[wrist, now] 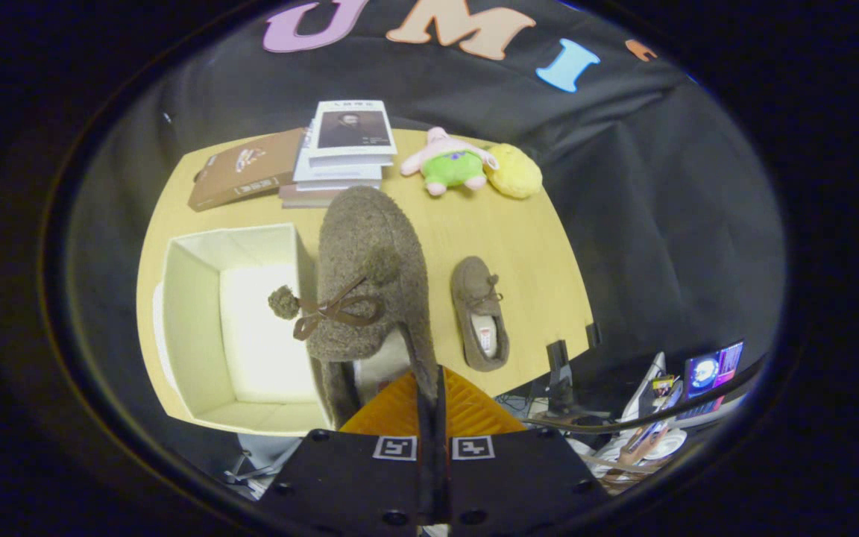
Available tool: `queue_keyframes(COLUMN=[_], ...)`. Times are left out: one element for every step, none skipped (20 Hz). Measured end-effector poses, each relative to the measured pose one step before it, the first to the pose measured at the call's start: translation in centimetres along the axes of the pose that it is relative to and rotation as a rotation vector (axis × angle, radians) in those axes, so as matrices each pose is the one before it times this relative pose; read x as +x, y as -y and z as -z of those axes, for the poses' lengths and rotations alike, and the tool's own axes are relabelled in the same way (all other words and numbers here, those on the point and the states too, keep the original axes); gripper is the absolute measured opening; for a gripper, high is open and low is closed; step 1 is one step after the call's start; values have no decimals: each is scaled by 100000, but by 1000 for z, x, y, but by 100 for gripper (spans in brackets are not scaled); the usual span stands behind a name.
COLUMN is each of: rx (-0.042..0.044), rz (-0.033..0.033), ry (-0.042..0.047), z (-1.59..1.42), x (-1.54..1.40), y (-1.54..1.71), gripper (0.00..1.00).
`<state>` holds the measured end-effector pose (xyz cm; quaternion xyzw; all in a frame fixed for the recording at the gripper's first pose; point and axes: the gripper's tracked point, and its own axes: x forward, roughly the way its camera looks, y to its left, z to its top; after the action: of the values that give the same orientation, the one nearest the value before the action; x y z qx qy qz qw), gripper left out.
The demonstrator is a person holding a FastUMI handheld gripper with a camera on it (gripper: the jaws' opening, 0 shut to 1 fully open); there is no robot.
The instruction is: Open the storage box then place both shoes into the box .Put the left shoe in first, then the right shoe, with the right side of both shoes facing outward in a uniform manner.
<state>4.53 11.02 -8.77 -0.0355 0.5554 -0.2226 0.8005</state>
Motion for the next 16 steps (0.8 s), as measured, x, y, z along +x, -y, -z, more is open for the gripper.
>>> queue_keyframes(rx=[-588, -934, -879, -799, -970, -708, -840, -998, -288, -25, 277, -424, -312, -863, -1452, -2025], rz=[-1143, -1372, -1536, -1938, -2126, -1632, -1423, -938, -1191, -1672, -2396, -2587, -1808, -797, 2, 351], ry=[1317, 1032, 727, 553, 96, -928, -1338, -1674, -1385, -1040, -687, -896, -1425, -1834, -1804, -1876], z=[-239, -133, -99, -89, -131, 80, 247, 226, 160, -7, 31, 67, 296, 267, 447, 329], x=[-677, -505, -549, -186, 87, 211, 371, 544, 648, 898, 1074, 1228, 1092, 1084, 885, 999], y=[-1066, -1223, -1227, -1581, -1426, -1364, -1111, -1090, -1019, -1167, -1316, -1237, -989, -801, -489, -517], gripper=[4, 4, 4, 4, 4, 4, 4, 3, 3, 3, 3, 3, 3, 3, 3, 4])
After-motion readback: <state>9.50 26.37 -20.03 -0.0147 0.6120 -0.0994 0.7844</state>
